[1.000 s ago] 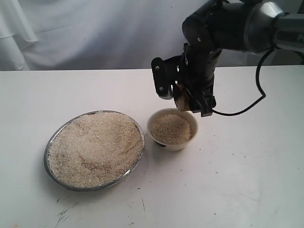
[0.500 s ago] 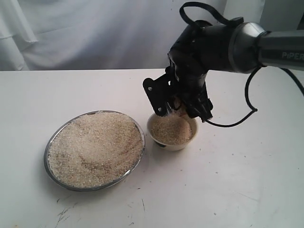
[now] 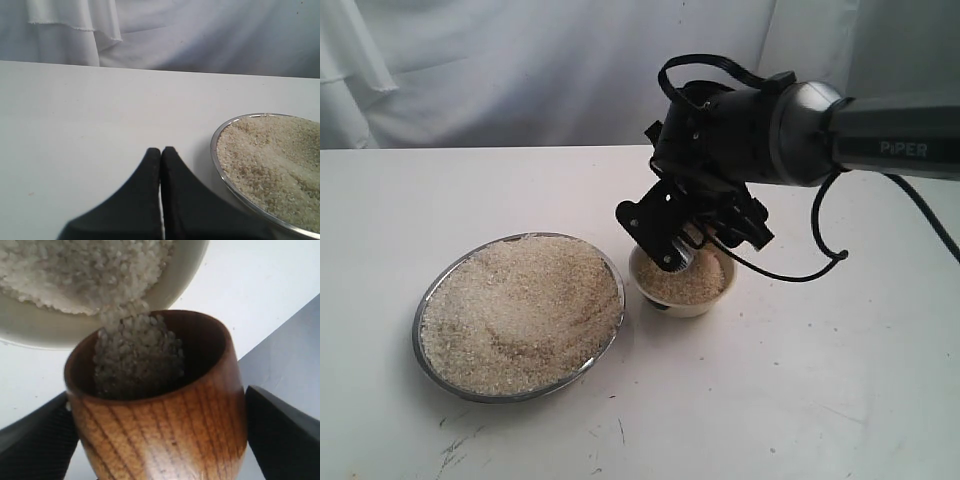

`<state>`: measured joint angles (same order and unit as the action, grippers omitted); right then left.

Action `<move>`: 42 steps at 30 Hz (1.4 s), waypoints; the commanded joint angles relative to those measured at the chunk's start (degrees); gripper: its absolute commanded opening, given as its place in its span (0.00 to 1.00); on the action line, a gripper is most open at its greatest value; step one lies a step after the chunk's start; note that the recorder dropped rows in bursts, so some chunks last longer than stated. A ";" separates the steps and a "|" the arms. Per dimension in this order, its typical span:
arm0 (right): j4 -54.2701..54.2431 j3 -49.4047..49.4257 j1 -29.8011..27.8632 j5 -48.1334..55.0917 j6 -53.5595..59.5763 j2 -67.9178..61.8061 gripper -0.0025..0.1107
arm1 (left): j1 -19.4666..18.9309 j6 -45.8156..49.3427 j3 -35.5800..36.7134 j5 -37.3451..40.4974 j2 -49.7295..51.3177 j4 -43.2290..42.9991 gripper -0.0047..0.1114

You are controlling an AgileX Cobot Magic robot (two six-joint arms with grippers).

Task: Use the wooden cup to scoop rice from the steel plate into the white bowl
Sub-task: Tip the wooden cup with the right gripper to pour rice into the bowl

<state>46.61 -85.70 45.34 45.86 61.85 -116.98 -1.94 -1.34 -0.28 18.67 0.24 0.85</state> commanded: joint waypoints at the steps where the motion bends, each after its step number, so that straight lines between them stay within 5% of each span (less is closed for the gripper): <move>1: 1.67 0.19 1.00 -0.42 1.92 0.27 0.02 | -0.11 -0.01 0.28 -0.40 -0.24 0.09 0.04; 34: 11.84 0.19 3.63 2.51 2.11 0.40 0.02 | -0.11 -0.01 0.28 -0.40 -0.24 0.09 0.04; 42: 4.35 0.08 3.63 -1.86 -16.01 2.23 0.02 | -0.11 -0.01 0.28 -0.40 -0.24 0.09 0.04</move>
<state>53.28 -85.70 48.64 46.64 52.39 -116.20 -1.94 -1.34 -0.28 18.67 0.24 0.85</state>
